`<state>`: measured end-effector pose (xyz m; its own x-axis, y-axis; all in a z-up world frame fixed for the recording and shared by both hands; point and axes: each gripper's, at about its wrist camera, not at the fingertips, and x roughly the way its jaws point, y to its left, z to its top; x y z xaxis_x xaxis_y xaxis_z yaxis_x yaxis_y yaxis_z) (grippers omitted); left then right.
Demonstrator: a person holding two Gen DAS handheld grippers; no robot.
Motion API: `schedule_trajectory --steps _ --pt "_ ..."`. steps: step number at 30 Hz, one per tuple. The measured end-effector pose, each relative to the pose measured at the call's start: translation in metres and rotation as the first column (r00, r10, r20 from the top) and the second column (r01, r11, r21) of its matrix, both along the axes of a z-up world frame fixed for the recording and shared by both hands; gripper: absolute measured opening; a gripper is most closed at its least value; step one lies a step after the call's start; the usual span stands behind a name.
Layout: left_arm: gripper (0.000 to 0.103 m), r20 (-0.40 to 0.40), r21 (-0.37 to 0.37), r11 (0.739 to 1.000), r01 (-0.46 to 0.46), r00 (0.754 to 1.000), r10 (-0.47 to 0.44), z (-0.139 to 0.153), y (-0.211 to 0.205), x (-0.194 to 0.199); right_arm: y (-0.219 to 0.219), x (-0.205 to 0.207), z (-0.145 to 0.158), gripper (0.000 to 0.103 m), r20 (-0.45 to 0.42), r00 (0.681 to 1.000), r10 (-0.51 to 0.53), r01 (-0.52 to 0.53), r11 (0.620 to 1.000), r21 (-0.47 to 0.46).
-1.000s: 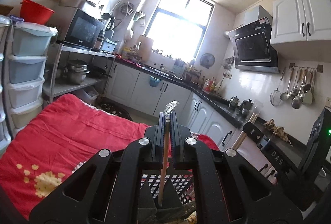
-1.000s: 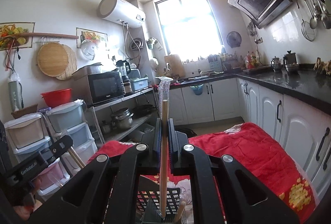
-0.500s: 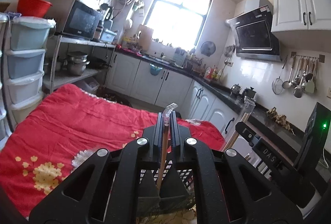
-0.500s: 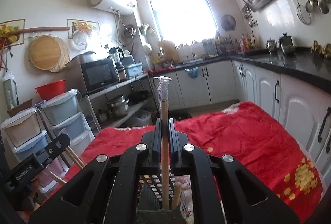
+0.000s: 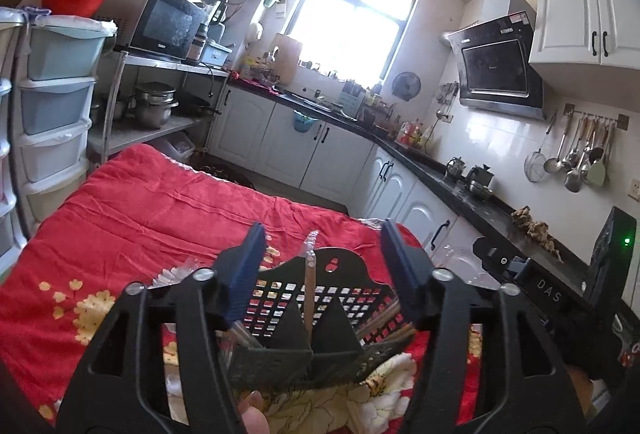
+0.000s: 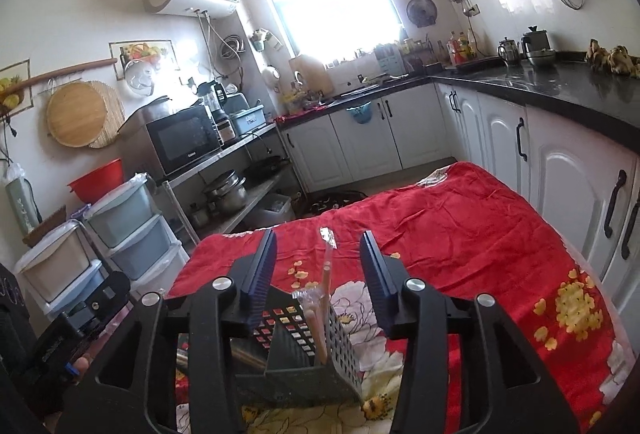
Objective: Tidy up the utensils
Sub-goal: 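Open both tools to drop the chopsticks into the basket, then move both open tools back toward the remaining wrapped chopsticks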
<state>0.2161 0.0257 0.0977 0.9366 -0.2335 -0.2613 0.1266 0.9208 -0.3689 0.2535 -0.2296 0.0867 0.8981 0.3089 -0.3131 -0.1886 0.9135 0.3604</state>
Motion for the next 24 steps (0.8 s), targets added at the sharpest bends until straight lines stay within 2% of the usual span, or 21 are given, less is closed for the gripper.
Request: schedule_trajectory --steps 3,10,16,24 --pt "0.070 0.003 -0.002 1.000 0.010 1.000 -0.010 0.003 -0.001 -0.007 -0.004 -0.007 0.004 0.049 0.002 1.000 0.003 -0.003 1.000 0.007" --pt "0.091 0.016 -0.025 0.999 0.029 0.999 -0.029 0.008 0.002 -0.022 -0.010 -0.025 0.011 0.060 0.003 1.000 0.024 -0.024 1.000 0.007" --pt "0.092 0.032 -0.026 0.998 0.048 0.998 -0.048 0.014 0.002 -0.039 -0.015 -0.042 0.014 0.068 0.003 0.999 0.047 -0.047 0.999 0.012" --pt "0.092 -0.014 -0.019 0.999 0.035 0.999 -0.035 0.008 0.007 -0.053 -0.025 -0.060 0.008 0.072 -0.035 0.998 0.060 -0.060 0.998 0.014"
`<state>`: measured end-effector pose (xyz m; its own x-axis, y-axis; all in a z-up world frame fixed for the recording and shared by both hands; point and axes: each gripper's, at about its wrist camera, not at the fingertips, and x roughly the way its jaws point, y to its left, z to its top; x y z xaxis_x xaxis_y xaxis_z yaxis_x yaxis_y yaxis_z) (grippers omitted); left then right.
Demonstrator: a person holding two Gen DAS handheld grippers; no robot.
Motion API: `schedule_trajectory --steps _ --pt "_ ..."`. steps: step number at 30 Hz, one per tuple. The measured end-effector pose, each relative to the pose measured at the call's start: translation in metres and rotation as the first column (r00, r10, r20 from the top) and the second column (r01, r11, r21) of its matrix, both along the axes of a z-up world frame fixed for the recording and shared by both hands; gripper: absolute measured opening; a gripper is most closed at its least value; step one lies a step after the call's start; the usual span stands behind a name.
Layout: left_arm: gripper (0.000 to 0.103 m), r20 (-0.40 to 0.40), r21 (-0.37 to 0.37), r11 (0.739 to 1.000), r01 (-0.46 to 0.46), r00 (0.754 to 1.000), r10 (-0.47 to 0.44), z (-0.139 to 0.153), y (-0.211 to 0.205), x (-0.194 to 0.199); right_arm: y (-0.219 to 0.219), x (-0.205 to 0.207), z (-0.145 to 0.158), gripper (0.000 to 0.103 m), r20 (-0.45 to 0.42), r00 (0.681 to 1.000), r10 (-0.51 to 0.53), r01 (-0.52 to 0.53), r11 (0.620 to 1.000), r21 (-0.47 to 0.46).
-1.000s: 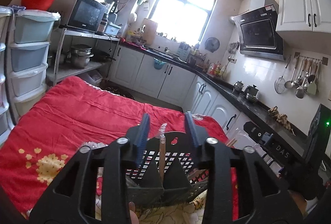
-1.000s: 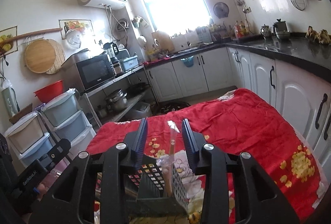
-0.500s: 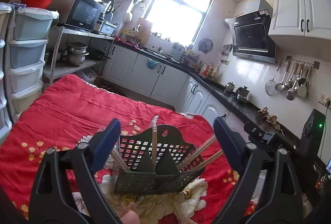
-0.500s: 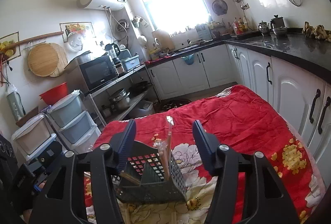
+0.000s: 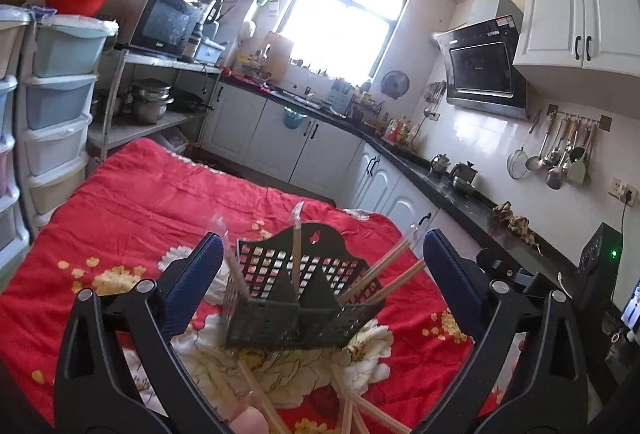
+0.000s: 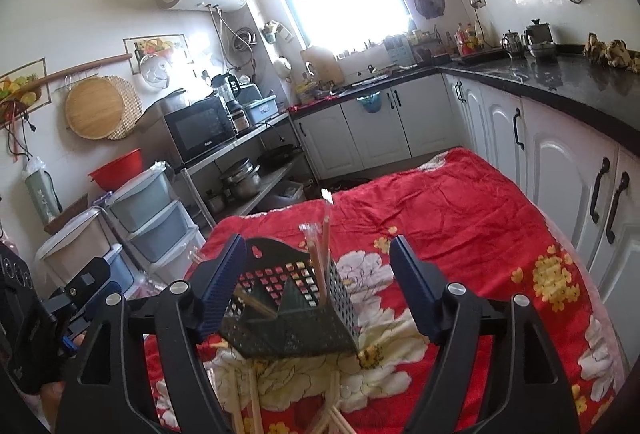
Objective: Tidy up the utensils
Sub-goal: 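Move both open tools back toward the remaining wrapped chopsticks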
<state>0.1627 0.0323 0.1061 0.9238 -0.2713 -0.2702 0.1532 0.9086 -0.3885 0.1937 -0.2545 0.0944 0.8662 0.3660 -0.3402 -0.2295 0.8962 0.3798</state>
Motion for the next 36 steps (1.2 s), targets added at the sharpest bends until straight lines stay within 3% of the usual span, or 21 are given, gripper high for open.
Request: schedule_trajectory --steps 15,36 --pt "0.092 -0.067 0.029 1.000 -0.011 0.998 0.013 -0.020 0.009 -0.022 -0.004 -0.017 -0.025 0.073 -0.077 0.996 0.049 -0.049 0.999 -0.001" --pt "0.092 -0.215 0.065 0.998 -0.015 0.976 0.029 -0.071 0.013 -0.019 0.012 -0.029 -0.056 0.073 -0.156 0.979 0.131 -0.149 0.984 -0.103"
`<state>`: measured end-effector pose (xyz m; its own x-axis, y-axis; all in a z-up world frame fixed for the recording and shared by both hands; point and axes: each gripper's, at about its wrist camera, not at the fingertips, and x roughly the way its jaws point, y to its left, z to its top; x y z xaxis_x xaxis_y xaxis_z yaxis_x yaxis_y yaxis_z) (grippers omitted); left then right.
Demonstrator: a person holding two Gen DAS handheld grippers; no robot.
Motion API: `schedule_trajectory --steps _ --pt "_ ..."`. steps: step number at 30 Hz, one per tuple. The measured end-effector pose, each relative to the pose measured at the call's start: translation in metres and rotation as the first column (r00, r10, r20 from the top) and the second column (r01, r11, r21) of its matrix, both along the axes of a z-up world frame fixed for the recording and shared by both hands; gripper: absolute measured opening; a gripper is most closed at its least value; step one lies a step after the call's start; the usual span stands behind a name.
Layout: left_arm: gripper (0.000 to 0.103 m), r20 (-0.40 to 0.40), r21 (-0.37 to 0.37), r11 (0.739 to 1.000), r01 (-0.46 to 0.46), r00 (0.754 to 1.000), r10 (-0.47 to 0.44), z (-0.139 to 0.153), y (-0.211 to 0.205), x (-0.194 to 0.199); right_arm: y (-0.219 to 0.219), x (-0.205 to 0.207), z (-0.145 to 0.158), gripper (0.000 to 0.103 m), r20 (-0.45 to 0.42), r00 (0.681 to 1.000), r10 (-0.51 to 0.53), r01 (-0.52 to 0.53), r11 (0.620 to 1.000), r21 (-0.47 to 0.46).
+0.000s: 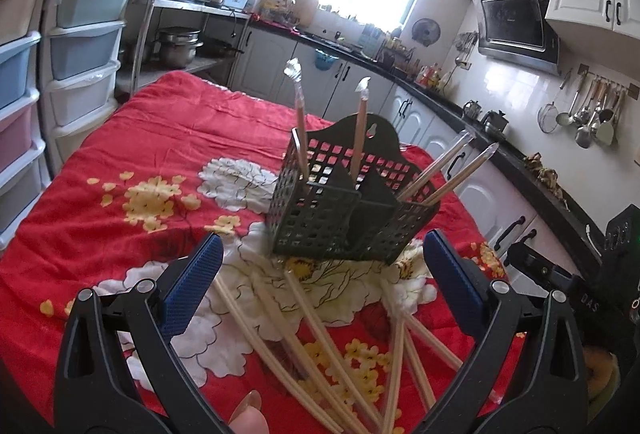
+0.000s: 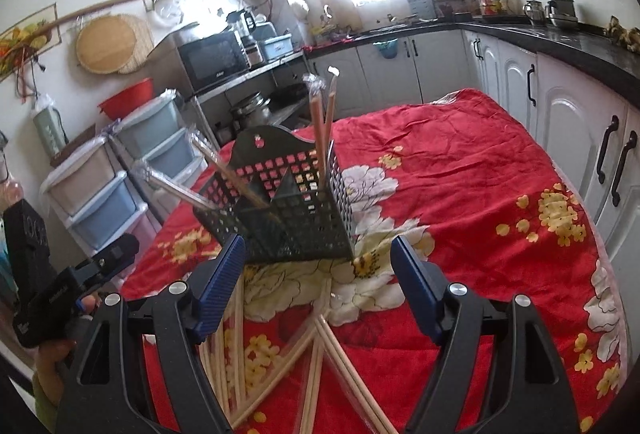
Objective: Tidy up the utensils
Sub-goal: 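Move both open tools back toward the remaining wrapped chopsticks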
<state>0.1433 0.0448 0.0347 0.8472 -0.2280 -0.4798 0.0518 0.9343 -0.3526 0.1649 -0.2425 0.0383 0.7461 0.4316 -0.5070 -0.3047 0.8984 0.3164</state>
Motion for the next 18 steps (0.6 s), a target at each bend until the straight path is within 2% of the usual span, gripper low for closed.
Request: schedule_trajectory --steps 13,18 --pt "0.092 -0.085 0.002 0.999 -0.042 0.996 0.042 -0.027 0.017 0.001 0.028 -0.006 -0.022 0.073 -0.061 0.992 0.108 -0.112 0.992 -0.060" --pt "0.092 -0.145 0.007 0.999 -0.031 0.989 0.032 -0.041 0.018 0.008 0.037 -0.007 -0.035 0.073 -0.103 0.987 0.126 -0.136 0.986 -0.092"
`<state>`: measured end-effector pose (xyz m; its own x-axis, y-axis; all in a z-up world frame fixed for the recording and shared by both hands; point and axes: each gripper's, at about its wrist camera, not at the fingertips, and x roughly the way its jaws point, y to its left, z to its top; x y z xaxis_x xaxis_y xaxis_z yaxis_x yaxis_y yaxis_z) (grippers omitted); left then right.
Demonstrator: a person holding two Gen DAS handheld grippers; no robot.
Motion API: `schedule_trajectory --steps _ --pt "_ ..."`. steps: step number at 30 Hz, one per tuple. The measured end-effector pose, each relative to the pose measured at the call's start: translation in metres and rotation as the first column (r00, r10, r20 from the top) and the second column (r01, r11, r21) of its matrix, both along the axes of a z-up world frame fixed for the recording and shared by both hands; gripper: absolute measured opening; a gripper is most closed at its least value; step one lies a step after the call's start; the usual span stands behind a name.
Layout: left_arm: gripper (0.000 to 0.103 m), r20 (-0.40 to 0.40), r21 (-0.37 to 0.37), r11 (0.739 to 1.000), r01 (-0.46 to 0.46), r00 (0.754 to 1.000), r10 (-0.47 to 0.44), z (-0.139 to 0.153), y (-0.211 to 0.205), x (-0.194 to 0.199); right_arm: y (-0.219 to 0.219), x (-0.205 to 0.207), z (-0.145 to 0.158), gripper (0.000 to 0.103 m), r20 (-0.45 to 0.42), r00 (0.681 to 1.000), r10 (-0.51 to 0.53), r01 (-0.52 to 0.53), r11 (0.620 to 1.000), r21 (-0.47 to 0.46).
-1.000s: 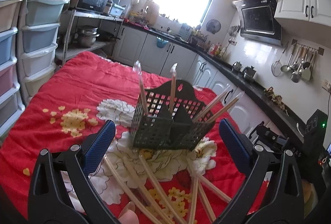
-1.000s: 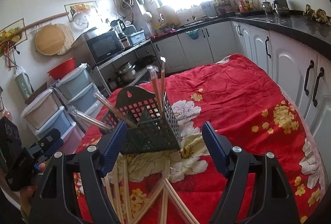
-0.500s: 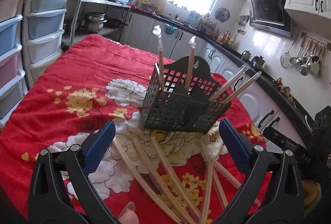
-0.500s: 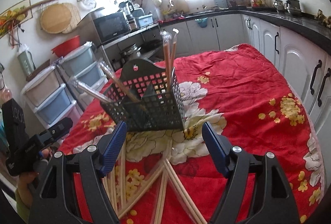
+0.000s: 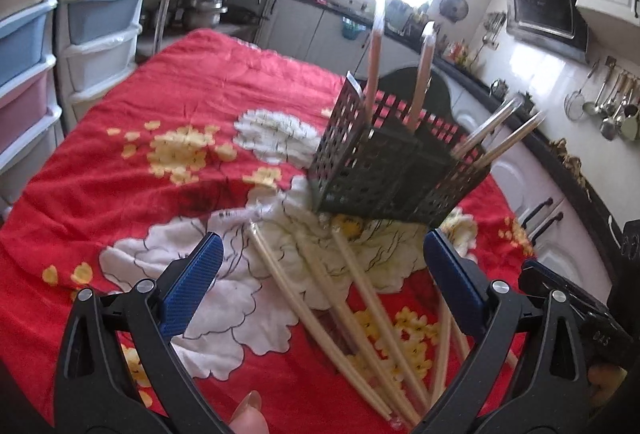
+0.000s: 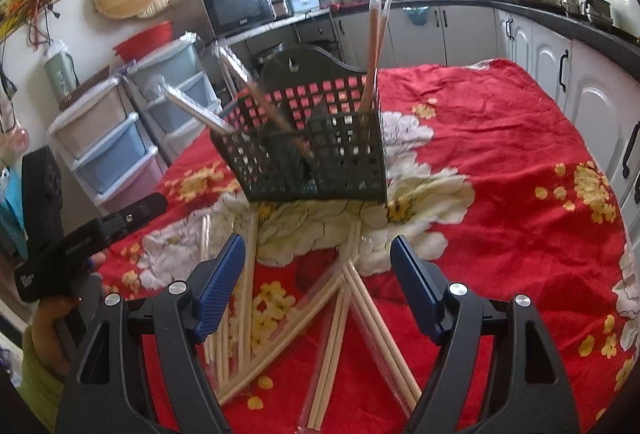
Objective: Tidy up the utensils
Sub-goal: 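Move both open tools back toward the remaining wrapped chopsticks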
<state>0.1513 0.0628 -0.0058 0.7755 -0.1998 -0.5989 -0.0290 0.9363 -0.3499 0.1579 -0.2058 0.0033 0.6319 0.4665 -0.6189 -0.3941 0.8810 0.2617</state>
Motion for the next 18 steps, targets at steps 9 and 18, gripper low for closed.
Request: schedule_trajectory --steps 9,18 --pt "0.092 -0.065 -0.026 0.999 0.034 0.997 -0.035 -0.022 0.000 0.009 0.003 0.008 -0.022 0.069 -0.054 0.999 0.002 -0.008 0.994 -0.105" --pt "0.087 -0.100 -0.084 0.996 0.040 0.994 -0.048 -0.037 0.004 0.014 0.008 0.011 -0.040 0.054 -0.099 0.995 0.032 -0.048 0.985 -0.163"
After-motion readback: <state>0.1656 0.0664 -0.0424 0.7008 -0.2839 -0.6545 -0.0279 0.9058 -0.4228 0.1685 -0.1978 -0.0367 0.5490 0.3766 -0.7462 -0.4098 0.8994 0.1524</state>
